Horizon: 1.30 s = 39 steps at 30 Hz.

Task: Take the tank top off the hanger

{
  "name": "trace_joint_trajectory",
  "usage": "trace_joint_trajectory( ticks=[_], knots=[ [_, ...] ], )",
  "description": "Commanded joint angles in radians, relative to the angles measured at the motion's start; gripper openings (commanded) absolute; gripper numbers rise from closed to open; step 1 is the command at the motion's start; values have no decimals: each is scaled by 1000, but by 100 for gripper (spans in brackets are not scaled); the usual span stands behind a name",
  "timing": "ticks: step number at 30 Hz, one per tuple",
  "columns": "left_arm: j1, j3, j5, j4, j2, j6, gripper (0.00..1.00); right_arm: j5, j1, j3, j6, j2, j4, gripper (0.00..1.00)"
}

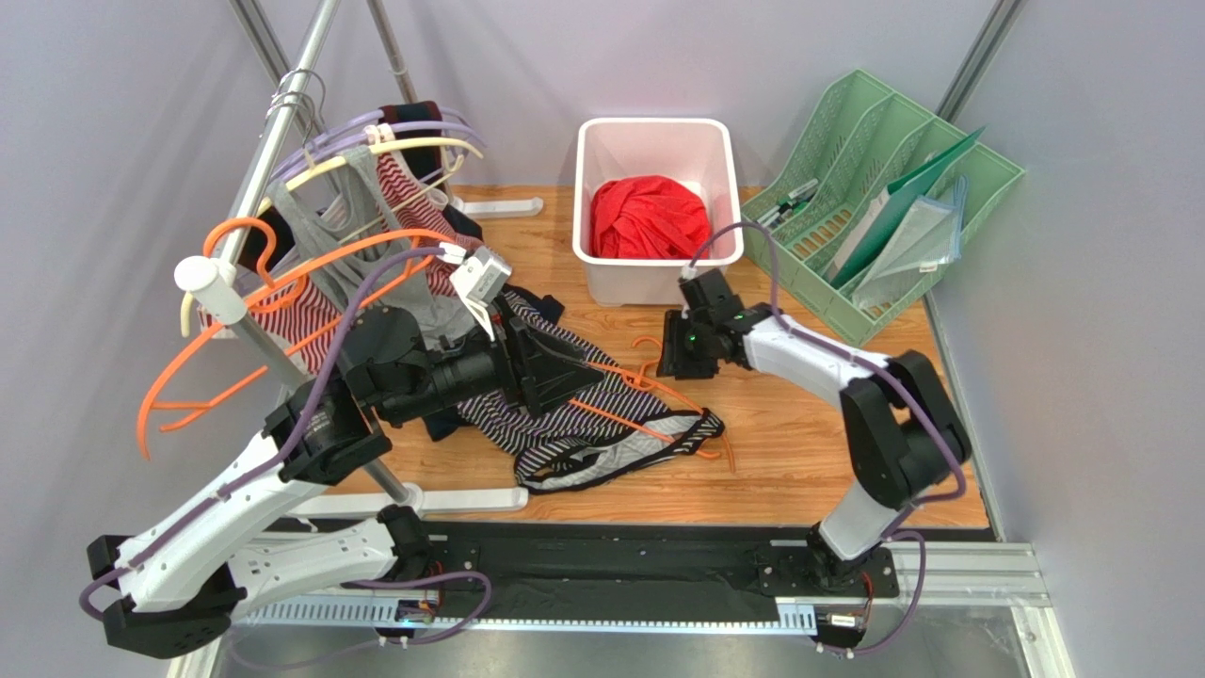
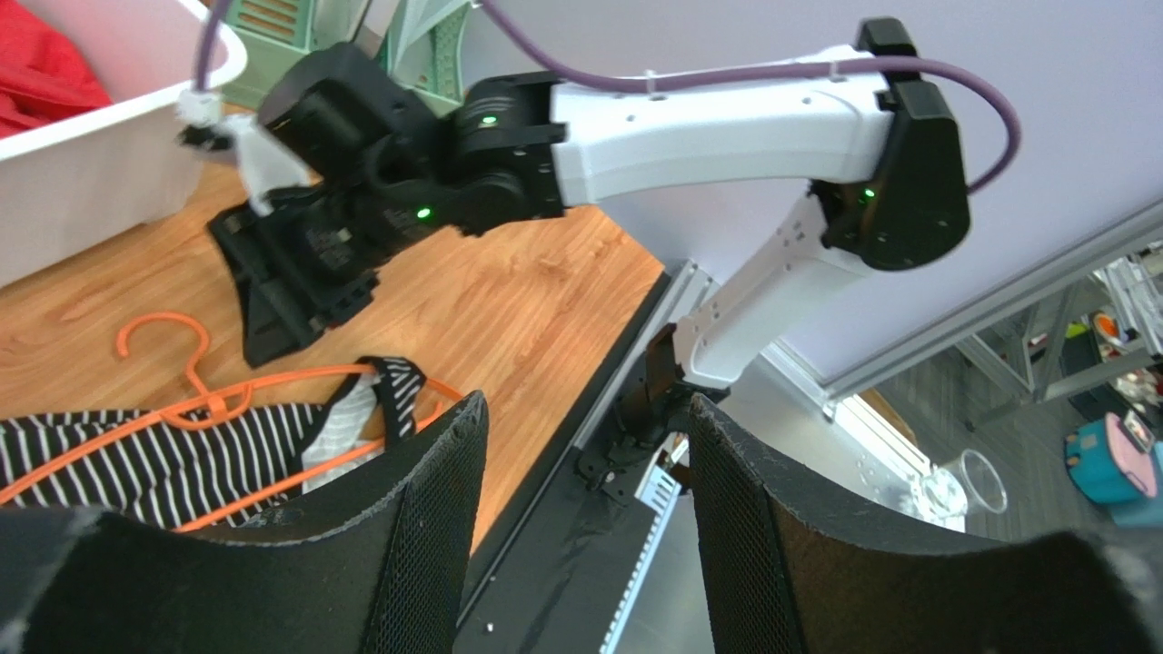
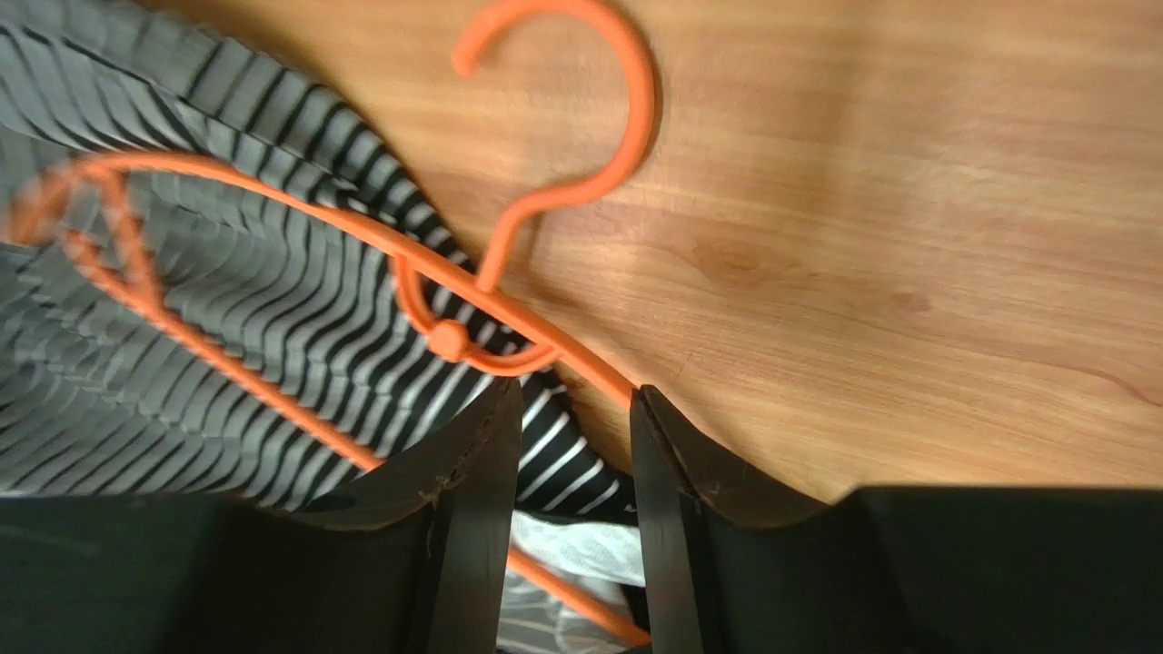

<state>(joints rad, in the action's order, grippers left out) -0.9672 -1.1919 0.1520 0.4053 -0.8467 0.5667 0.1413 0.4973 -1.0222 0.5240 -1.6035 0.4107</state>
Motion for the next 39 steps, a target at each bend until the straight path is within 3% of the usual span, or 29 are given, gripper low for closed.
trace_joint_trajectory(
  ticks=[1, 5, 11, 24, 32, 39],
  knots=[
    [-2, 32, 50, -33, 9, 15, 62, -213, 93, -130, -96, -93, 103, 40],
    [-4, 51, 67, -34, 12, 18, 62, -328, 156, -164, -153, -133, 126, 45],
    [-2, 72, 86, -49, 8, 28, 62, -356, 161, -161, -188, -168, 137, 48],
    [-2, 115, 107, -77, 9, 36, 61, -339, 162, -12, -183, -52, 108, 48],
    [-2, 130, 121, -82, -9, 35, 61, -318, 162, 7, -196, -82, 76, 48],
    [-2, 129, 129, -77, -6, 29, 62, -299, 162, 14, -202, -139, 57, 32]
  ],
)
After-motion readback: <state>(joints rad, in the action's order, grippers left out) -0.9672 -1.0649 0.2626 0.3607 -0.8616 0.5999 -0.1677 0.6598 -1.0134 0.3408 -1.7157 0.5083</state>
